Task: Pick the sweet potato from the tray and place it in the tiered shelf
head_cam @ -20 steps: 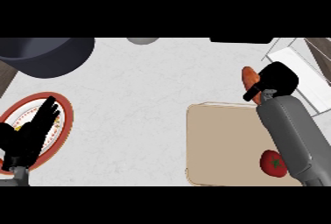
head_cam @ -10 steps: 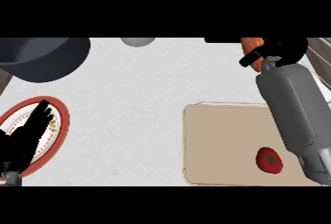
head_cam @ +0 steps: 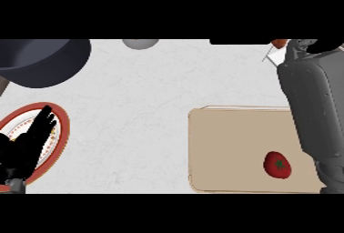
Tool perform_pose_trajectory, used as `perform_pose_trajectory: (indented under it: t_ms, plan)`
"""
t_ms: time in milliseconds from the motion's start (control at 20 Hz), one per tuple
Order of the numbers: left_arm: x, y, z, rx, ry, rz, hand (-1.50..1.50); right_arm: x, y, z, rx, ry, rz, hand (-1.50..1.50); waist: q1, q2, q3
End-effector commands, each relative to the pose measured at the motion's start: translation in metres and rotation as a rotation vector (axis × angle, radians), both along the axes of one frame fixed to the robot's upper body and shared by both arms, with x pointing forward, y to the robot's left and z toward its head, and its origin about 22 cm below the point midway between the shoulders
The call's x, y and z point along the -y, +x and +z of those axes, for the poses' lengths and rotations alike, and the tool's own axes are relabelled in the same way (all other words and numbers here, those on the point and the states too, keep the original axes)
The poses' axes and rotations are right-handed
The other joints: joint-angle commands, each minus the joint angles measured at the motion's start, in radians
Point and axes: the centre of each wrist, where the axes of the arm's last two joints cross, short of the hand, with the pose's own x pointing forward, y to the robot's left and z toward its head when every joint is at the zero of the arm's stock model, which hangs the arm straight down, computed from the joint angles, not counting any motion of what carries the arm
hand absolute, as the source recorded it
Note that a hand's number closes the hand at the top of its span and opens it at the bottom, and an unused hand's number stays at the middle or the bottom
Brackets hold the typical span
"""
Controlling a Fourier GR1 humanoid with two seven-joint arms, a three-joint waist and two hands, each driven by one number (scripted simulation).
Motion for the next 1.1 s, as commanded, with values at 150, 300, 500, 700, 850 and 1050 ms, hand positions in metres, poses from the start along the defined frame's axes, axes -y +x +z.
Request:
perform_pose_trajectory:
  t_ms: [150,300,500,700,850,1050]
  plan:
    - [0.004,0.0,0.004,0.003,0.004,-0.016,0.0,0.009,-0.011,0.055,0.074,0.003,-0.148,1.5,0.007,0.004,0.0]
    - [0.0,0.001,-0.006,0.003,0.012,-0.01,0.0,0.013,-0.016,0.082,0.088,-0.051,-0.202,1.5,0.003,0.004,0.0]
    - [0.015,0.005,0.005,0.001,0.0,-0.016,0.0,0.027,-0.002,0.09,-0.022,-0.136,-0.3,1.5,0.011,0.004,0.0]
    - [-0.004,0.0,-0.01,0.005,0.015,-0.019,0.0,0.029,-0.002,0.106,-0.037,-0.13,-0.303,1.5,0.01,0.005,0.0]
    - [0.001,0.007,0.004,0.016,0.002,-0.028,0.0,0.052,0.008,0.109,-0.073,-0.152,-0.319,1.5,0.014,0.006,0.0]
    - [0.015,0.005,-0.006,-0.002,0.008,-0.027,0.0,0.079,0.013,0.118,-0.086,-0.167,-0.373,1.5,0.013,0.008,0.0]
